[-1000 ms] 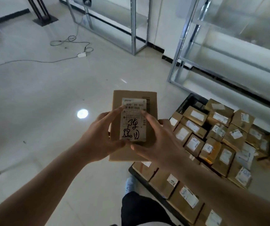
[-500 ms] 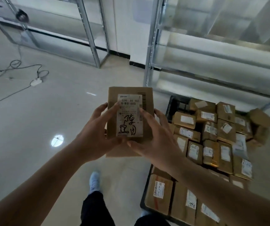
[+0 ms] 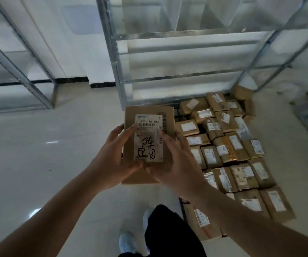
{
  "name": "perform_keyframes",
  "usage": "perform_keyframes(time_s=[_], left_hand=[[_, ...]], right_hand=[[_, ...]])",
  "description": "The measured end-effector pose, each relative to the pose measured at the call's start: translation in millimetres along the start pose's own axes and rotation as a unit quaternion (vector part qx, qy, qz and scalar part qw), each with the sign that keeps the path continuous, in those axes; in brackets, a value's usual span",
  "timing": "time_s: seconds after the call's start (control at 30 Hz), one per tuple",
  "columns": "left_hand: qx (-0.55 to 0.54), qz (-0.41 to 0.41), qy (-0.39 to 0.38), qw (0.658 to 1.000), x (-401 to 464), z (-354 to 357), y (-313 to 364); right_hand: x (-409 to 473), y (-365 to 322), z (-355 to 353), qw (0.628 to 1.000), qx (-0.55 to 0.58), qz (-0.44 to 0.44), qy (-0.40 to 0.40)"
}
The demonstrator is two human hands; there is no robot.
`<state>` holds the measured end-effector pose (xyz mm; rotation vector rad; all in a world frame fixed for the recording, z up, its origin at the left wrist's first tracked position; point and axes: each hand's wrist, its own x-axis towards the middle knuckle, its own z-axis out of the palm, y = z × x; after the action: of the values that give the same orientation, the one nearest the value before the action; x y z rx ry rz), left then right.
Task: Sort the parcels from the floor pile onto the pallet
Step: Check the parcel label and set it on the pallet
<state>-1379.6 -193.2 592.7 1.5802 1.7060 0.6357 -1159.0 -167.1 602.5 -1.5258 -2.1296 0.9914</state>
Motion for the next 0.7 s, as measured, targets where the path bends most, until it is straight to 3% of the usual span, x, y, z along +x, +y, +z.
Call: perform_keyframes(time_s=[0.17, 0.37, 0.7], left_hand=[[0.008, 0.027, -0.025, 0.999, 100, -2, -5], [0.025, -0.006, -0.045, 0.999, 250, 20, -9], [-0.031, -0.047, -0.03, 0.998, 492, 120, -70]], right_hand=[[76, 23, -12, 0.999, 0.0, 0.044, 0.027], [209, 86, -34, 0.996, 0.045, 0.078, 0.009], [421, 238, -23, 0.987, 0.085, 0.138, 0.014]])
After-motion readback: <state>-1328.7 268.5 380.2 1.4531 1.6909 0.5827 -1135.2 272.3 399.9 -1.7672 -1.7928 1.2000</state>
